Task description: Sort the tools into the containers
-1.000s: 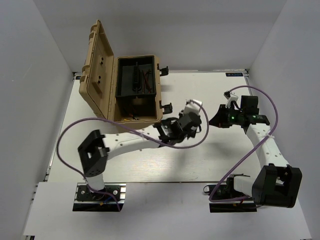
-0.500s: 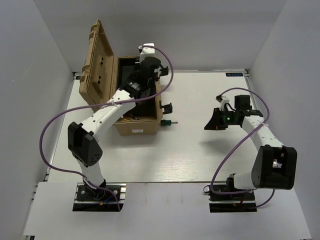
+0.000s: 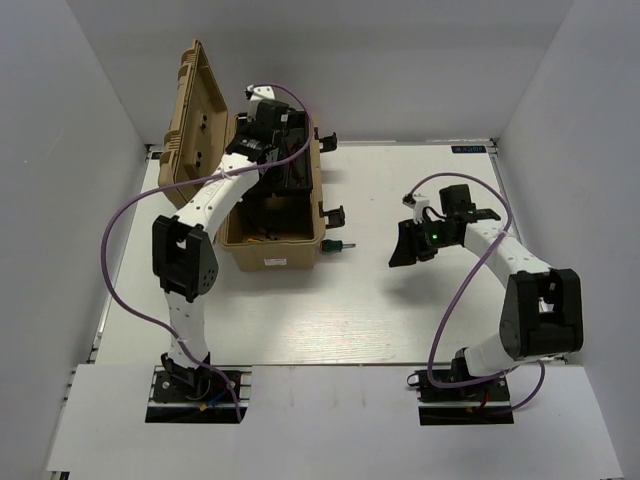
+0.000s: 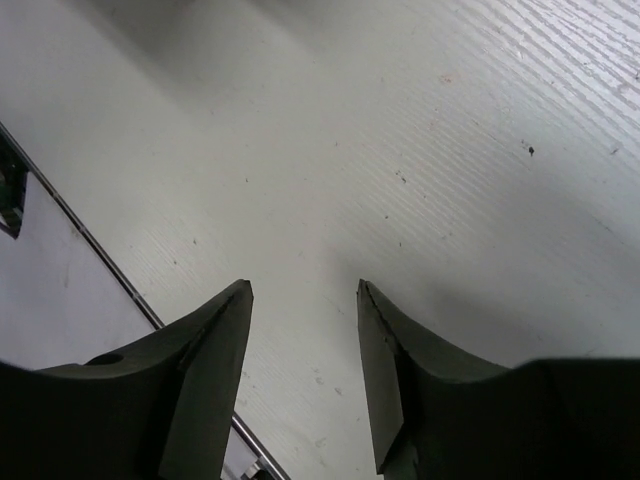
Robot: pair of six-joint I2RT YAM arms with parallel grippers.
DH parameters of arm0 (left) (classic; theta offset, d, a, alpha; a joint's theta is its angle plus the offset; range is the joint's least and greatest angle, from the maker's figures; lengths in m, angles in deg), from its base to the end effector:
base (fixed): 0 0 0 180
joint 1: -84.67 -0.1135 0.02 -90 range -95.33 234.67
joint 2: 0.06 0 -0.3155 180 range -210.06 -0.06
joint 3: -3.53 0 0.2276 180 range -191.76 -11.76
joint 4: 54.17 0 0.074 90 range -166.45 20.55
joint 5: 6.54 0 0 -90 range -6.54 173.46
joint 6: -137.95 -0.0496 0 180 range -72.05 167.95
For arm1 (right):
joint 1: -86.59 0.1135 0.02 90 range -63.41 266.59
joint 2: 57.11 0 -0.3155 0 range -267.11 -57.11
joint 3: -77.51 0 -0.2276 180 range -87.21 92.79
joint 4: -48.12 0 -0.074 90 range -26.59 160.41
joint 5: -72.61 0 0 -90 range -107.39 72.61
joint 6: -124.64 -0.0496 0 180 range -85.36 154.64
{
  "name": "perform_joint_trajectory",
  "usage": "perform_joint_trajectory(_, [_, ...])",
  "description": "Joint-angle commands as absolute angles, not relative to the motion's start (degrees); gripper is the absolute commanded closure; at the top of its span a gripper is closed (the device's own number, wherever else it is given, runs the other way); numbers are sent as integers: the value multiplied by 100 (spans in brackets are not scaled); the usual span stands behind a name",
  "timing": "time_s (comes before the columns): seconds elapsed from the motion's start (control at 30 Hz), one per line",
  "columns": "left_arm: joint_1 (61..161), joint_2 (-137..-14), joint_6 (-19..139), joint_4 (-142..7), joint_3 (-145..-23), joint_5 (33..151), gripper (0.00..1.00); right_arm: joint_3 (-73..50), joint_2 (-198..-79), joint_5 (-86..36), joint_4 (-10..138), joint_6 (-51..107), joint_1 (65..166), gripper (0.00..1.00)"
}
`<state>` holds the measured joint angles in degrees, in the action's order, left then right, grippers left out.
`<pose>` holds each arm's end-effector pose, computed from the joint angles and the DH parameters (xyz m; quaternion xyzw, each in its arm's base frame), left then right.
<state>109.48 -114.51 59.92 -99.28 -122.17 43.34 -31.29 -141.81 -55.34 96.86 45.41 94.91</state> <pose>0.4371 -0.1668 0.3827 -0.0677 0.8417 0.1478 0.5149 0.2577 0.0685 0.2744 -0.2292 0.8924 0.3107 0.2336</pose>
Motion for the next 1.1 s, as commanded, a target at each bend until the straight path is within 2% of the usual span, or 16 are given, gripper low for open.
perform_joint_trajectory(0.0, [10805,-11623,5876,-10240,-12812,4294,85,-2841,-14245,-5422,9795,4782,9591,47])
perform_joint_trajectory(0.1, [10743,-11747,5876,-10294,-12953,4400,60,-2779,-14367,-5360,9778,4896,9643,37])
perform_joint_trajectory(0.17, [10682,-11748,5929,-10347,-12892,4513,47,-2701,-14568,-5386,9655,5010,9687,33])
perform_joint_trajectory(0.23, [10681,-11695,5929,-10347,-12892,4566,39,-2587,-14701,-5456,9445,5423,9731,33])
perform_joint_trajectory(0.4, [10681,-11590,5929,-10408,-13023,4769,32,-2533,-15097,-6342,9093,6706,9740,31])
perform_joint_trajectory(0.57, [10751,-11055,5876,-10470,-12831,5163,31,-2472,-15282,-6968,8925,8278,9880,31])
perform_joint_trajectory(0.77, [10804,-9169,6052,-9909,-10762,6218,28,-1919,-15844,-7030,9373,9596,10276,30])
perform_joint_trajectory(0.8, [10804,-8911,6139,-9907,-10530,6358,20,-1892,-15914,-6995,9312,9686,10415,30])
perform_joint_trajectory(1.0, [10857,-7077,6359,-10030,-8807,6868,15,-2340,-16090,-6363,7636,9880,10812,29])
perform_joint_trajectory(1.07, [10857,-6635,6439,-10030,-8298,6983,15,-2235,-16300,-6353,7598,10055,10909,27])
